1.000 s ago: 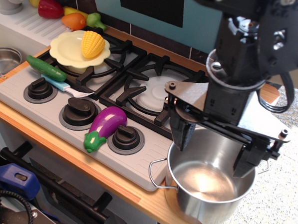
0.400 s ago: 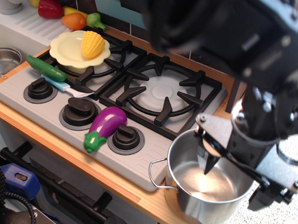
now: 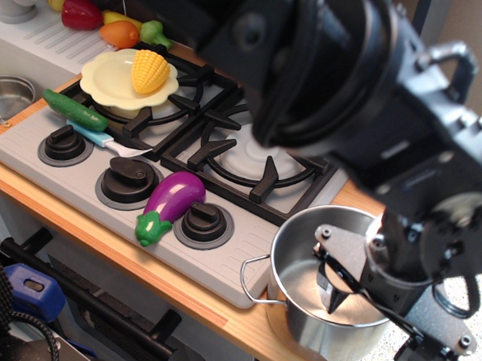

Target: Put pot or pan on stove

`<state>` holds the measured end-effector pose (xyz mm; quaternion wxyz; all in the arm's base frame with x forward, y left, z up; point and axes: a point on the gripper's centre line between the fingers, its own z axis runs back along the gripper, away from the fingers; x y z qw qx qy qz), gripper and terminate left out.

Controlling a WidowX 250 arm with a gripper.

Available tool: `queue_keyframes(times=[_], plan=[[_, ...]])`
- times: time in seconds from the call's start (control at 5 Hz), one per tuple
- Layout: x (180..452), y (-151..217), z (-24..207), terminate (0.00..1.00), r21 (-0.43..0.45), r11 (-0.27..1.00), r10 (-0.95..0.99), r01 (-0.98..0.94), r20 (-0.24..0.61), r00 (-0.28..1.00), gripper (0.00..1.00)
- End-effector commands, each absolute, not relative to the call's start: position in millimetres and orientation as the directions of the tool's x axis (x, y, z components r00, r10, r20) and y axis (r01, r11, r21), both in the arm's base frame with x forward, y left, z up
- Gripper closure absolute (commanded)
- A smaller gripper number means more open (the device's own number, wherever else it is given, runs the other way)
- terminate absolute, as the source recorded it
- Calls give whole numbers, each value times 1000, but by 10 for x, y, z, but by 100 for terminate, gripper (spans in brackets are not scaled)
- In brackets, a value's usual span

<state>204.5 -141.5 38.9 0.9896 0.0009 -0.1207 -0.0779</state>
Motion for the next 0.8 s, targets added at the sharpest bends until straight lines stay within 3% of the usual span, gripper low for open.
queue_keyframes(times=[0.0, 0.4, 0.6], plan=[[2126, -1437, 334, 0, -6, 990, -133, 140, 262, 956, 100], [2116, -1508, 474, 0, 13, 994, -108, 108, 216, 970, 100], [2115, -1506, 688, 0, 36, 993, -116, 112, 177, 977, 100]])
